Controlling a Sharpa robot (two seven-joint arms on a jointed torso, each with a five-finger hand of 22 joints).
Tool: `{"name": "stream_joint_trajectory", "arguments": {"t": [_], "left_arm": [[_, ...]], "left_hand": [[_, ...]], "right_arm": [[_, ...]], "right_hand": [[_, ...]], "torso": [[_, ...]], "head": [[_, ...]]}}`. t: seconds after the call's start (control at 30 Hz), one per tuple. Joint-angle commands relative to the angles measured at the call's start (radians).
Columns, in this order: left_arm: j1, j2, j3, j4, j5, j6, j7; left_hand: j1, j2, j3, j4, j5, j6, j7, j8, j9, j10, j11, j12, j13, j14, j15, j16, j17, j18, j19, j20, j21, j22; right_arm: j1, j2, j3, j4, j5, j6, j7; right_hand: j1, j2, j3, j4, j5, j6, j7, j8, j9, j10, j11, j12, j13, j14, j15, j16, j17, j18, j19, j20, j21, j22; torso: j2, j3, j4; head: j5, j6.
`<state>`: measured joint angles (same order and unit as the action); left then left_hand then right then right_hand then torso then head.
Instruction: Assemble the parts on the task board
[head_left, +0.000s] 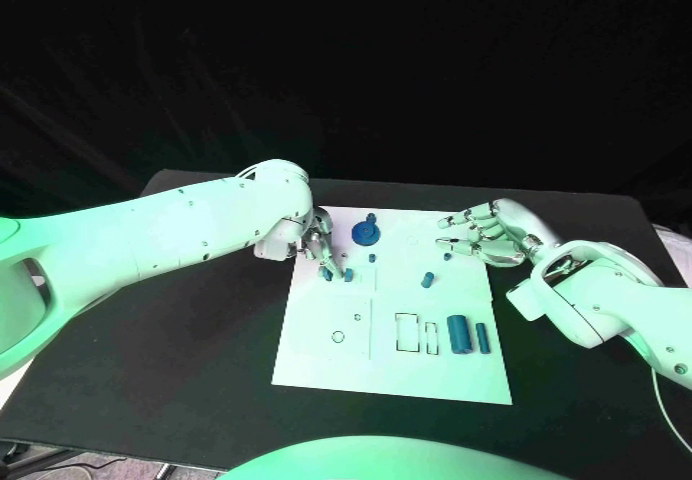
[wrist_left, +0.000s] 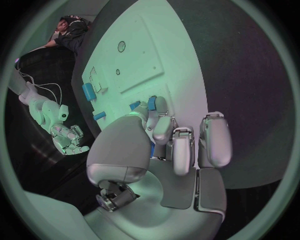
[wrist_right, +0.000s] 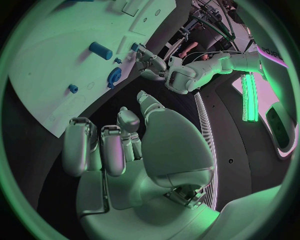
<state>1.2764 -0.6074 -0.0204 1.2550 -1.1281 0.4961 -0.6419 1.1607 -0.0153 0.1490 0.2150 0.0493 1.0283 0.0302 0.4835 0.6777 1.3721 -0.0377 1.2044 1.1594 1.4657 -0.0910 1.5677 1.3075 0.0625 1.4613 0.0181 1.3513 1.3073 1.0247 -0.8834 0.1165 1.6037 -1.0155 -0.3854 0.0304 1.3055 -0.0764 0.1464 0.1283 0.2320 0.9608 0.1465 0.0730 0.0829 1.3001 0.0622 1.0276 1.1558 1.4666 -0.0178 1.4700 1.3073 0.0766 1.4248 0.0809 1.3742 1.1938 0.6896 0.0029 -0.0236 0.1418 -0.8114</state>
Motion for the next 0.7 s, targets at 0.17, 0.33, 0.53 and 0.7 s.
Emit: {"name": "stream_joint_trajectory", "arguments": {"t": [0.17, 0.33, 0.53, 0.7], "left_arm": [[-0.021, -0.005, -0.015, -0.003, -0.002, 0.074, -0.024], [-0.021, -0.01, -0.014, 0.001, -0.002, 0.082, -0.025], [-0.021, -0.018, -0.012, 0.008, -0.002, 0.084, -0.024], [-0.021, -0.024, -0.01, 0.013, -0.003, 0.086, -0.023]], "left_hand": [[0.01, 0.015, 0.002, -0.001, -0.002, 0.007, 0.002, -0.033, -0.001, -0.003, 0.003, -0.001, -0.002, 0.105, 0.004, 0.003, 0.263, -0.002, -0.002, 0.004, -0.005, 0.069], [0.011, 0.02, 0.007, -0.001, -0.002, 0.011, 0.0, -0.032, 0.0, -0.003, 0.001, -0.001, -0.003, 0.105, 0.003, 0.003, 0.263, -0.002, -0.002, 0.004, -0.005, 0.069], [0.011, 0.025, 0.013, -0.001, -0.002, 0.016, -0.003, -0.029, 0.002, -0.001, -0.001, 0.002, 0.001, 0.105, 0.001, 0.003, 0.263, -0.002, -0.001, 0.003, -0.003, 0.071], [0.008, 0.026, 0.02, 0.0, -0.002, 0.025, -0.008, -0.022, 0.006, 0.006, -0.004, 0.011, 0.01, 0.105, -0.001, 0.003, 0.263, -0.004, 0.002, 0.002, 0.001, 0.075]], "right_arm": [[-0.001, 0.0, 0.0, 0.002, -0.004, 0.015, 0.001], [-0.001, 0.0, 0.0, 0.001, -0.004, 0.015, 0.001], [-0.001, 0.0, 0.0, 0.001, -0.004, 0.016, 0.001], [-0.001, 0.0, -0.001, 0.001, -0.004, 0.016, 0.001]], "right_hand": [[0.001, 0.01, -0.008, 0.001, 0.006, 0.007, 0.0, 0.003, 0.001, -0.003, -0.006, 0.001, 0.001, 0.067, -0.003, -0.005, 0.095, -0.002, -0.005, 0.0, -0.006, -0.001], [0.001, 0.01, -0.008, 0.001, 0.006, 0.007, 0.0, 0.003, 0.001, -0.003, -0.006, 0.001, 0.001, 0.067, -0.003, -0.005, 0.095, -0.002, -0.005, 0.0, -0.006, -0.001], [0.001, 0.01, -0.008, 0.001, 0.006, 0.007, 0.0, 0.003, 0.001, -0.003, -0.006, 0.001, 0.001, 0.067, -0.003, -0.005, 0.095, -0.002, -0.005, 0.0, -0.006, -0.001], [0.001, 0.01, -0.008, 0.001, 0.006, 0.007, 0.0, 0.003, 0.001, -0.003, -0.006, 0.001, 0.001, 0.067, -0.003, -0.005, 0.095, -0.002, -0.005, 0.0, -0.006, -0.001]], "torso": [[0.0, -0.0005, 0.0005], [0.0, -0.0002, 0.0001], [0.0, -0.0002, -0.0001], [0.0, 0.0004, 0.0007]], "head": [[-0.001, -0.002], [-0.003, -0.003], [-0.003, -0.003], [-0.004, -0.003]]}}
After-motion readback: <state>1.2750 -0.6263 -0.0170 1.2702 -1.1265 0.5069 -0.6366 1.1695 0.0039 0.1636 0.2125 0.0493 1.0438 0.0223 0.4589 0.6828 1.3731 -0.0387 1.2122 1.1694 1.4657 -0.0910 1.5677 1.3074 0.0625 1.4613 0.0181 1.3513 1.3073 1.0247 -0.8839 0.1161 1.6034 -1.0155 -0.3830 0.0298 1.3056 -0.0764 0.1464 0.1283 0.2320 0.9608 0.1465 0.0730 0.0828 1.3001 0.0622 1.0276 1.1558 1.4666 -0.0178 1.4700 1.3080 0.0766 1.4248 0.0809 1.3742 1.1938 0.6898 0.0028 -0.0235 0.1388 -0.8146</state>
